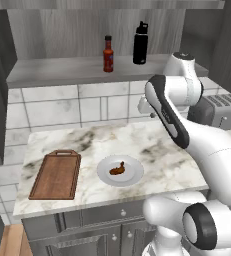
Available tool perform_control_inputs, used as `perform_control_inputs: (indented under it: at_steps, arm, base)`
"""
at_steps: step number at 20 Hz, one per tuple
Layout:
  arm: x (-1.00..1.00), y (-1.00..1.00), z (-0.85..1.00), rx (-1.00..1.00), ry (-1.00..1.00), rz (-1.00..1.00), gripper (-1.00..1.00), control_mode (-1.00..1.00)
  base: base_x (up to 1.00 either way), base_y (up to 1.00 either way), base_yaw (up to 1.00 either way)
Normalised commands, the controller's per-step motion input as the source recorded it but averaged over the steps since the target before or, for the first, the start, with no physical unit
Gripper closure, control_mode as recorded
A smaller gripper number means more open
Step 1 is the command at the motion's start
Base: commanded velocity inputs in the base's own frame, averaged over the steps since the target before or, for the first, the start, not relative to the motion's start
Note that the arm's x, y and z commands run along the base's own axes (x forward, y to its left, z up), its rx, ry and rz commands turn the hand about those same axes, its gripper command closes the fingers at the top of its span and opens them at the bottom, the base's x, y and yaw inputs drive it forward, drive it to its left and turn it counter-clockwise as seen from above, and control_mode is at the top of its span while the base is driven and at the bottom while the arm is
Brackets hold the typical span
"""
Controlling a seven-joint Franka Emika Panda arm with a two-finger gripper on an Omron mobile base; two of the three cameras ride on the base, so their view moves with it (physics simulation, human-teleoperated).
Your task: Pick the chicken drumstick from the plate and place it on the cutting board. Then pick the condiment bottle from the cabinet and place it next to the cutting board.
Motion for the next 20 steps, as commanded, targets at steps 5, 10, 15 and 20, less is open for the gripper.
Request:
perform_control_inputs:
  at_steps: [5,10,15,20]
  arm:
    - [-0.08,0.03,-0.04,0.0,0.0,0.0,-1.0,-1.0]
    - [-0.2,0.06,-0.08,0.0,0.0,0.0,-1.0,-1.0]
    - [-0.25,0.12,-0.11,0.0,0.0,0.0,-1.0,-1.0]
    - [-0.25,0.18,-0.14,0.0,0.0,0.0,-1.0,-1.0]
  base:
    - [0.0,0.0,0.0]
    - [0.0,0.0,0.0]
    - [0.0,0.0,0.0]
    - [0.0,0.0,0.0]
